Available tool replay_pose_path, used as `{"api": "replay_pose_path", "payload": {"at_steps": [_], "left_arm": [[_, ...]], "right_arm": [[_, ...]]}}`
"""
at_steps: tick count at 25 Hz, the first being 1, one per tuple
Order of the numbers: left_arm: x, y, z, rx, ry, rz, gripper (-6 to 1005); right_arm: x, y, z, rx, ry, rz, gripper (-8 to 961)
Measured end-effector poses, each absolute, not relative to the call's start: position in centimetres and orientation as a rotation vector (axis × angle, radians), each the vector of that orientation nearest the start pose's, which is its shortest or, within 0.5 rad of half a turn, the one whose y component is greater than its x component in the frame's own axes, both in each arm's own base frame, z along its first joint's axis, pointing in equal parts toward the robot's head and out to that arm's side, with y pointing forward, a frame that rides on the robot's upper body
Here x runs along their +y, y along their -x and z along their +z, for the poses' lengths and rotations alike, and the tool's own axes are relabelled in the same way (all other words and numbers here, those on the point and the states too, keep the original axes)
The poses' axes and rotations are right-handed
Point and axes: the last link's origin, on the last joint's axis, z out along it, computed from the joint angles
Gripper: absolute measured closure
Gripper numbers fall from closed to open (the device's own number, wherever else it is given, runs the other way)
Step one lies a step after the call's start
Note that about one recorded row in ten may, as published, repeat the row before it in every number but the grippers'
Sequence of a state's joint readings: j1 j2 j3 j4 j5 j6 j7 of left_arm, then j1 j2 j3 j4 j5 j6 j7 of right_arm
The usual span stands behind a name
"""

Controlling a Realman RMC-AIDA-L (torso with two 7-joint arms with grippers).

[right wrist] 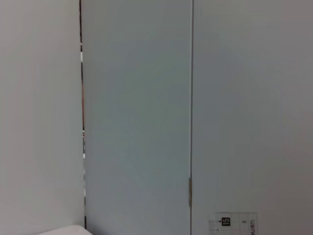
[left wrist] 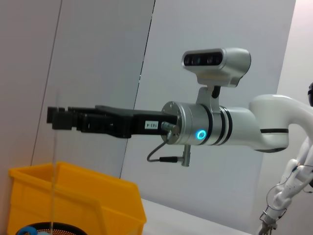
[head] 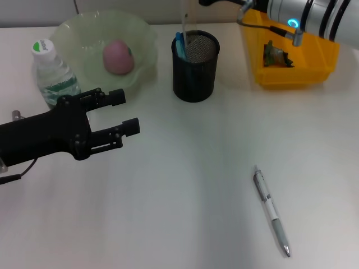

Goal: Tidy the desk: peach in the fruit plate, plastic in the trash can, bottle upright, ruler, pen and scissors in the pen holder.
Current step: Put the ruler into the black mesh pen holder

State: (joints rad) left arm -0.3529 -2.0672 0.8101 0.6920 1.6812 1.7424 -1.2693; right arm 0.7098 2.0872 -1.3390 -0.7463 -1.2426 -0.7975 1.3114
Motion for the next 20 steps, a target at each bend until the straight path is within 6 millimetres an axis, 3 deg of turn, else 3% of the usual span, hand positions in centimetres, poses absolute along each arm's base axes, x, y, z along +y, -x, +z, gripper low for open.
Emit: {"api": "replay_pose_path", "payload": {"at_steps": [10, 20], "left_arm": [[28.8, 25.8, 1.8, -0.470, 2.660, -1.067, 275], [28.9, 25.7, 1.7, -0.473, 2.667, -1.072, 275]], "right_arm": [[43.4, -14.8, -3.3, 0.396, 2.374, 0.753, 510], [43.2, -15.3, -3.5, 0.426, 2.380, 0.746, 466]]}}
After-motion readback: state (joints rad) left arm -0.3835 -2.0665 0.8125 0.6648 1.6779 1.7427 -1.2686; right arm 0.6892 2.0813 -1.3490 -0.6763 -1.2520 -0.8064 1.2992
